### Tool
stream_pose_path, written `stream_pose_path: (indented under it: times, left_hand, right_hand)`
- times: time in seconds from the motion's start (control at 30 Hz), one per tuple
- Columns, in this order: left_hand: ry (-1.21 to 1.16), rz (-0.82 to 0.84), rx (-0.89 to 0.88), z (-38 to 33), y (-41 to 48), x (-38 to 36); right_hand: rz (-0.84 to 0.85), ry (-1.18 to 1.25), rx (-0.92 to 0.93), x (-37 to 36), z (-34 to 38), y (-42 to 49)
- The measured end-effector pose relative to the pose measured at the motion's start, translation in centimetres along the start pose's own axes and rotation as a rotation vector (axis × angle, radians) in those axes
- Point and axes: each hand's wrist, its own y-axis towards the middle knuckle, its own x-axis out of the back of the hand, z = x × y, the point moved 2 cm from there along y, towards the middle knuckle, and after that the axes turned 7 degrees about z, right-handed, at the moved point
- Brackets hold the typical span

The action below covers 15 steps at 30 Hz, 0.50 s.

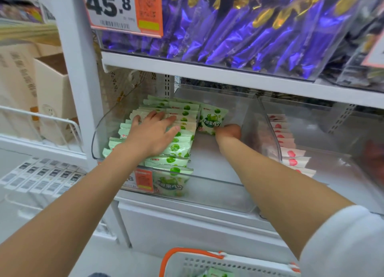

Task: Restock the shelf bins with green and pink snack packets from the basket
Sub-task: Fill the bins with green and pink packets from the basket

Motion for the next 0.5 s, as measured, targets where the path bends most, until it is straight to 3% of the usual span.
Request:
stream_pose_path:
  times: [0.13,0.23,0.37,0.5]
  left_hand:
    - [-0.049,-0.037,0.033,-1.5,-1.3,1.0]
    - [-0.082,-0.169,-0.002,-4.5,-4.3,1.3]
    - [-0.267,-0.379,0.025,-9.3,-10.2,1.6]
    - [-0.249,-0.234,0.059,-12.2,-15.3,-2.6]
  right_hand:
    - [0.108,-0.381,0.134,1.6,1.6,-4.0]
    - [0.196,-0.515,0.365,3.5,2.4,-8.5]
    - [0.193,-0.668,0.735,7.3,3.0,-15.4]
    - [0.166,-0.789,0.899,10.9,-1.3,-20.3]
